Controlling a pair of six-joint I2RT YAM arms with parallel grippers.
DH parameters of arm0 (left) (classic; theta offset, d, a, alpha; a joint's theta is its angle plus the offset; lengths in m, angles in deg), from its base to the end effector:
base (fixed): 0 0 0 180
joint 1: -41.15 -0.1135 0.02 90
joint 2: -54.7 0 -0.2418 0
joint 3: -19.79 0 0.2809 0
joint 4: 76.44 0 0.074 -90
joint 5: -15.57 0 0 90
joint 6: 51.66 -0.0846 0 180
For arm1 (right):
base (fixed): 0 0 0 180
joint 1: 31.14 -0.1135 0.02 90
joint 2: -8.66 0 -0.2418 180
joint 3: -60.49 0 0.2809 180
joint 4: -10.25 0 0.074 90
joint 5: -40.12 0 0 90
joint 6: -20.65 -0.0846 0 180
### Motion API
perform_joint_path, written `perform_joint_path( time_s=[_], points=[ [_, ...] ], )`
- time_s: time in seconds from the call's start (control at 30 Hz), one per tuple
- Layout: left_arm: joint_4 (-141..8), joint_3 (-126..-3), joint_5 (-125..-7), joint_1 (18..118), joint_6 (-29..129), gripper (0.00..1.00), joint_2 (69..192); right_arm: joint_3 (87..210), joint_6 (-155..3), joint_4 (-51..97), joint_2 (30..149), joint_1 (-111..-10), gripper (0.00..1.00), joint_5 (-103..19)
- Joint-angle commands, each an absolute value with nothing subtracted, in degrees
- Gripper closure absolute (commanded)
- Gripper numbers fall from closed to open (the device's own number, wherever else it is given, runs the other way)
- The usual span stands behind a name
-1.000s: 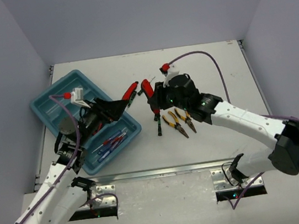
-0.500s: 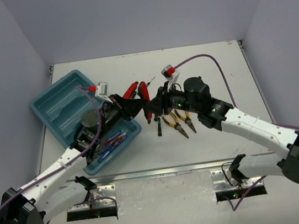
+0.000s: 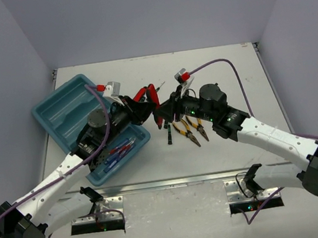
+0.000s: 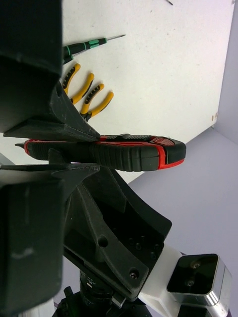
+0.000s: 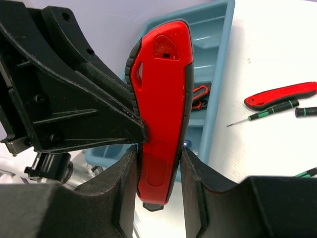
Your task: Sort the tools into containers
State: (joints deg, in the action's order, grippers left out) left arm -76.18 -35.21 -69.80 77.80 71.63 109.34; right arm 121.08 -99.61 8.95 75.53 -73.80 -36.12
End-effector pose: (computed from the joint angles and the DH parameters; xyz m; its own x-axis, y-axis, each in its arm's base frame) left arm 0.2521 -0.1961 0.3127 -0.3609 -0.4133 -0.8360 0.5522 0.6276 -0.5488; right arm 0.2510 0.2586 0.2916 -0.4746 0.2282 -0.8501 -0.6869 0.5079 0.5199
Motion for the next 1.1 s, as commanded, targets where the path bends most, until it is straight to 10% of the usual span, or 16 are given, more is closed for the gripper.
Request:
perform_joint_path(
  time_s=[0.0, 0.17, 0.57, 1.07],
  points=[
    [-75.05, -38.13, -77.20, 76.77, 66.56, 1.00, 109.13, 119.91, -95.05, 6.59, 71.59, -75.97, 0.60, -30.25],
    [-72.20, -39.57, -80.09, 76.83, 63.43, 1.00, 108.91, 119.78, -93.17, 8.95, 71.59, -75.77, 0.01, -31.76],
    [-49.17, -46.09, -107.34, 74.31, 30.75, 1.00, 110.72, 116.91, -91.68, 16.08, 68.36, -64.43, 0.01, -32.08],
    [-51.23, -27.69, -99.58, 61.27, 3.58, 0.97, 105.94, 116.46, -92.42, 16.70, 69.26, -59.75, 0.01, -27.78]
  ],
)
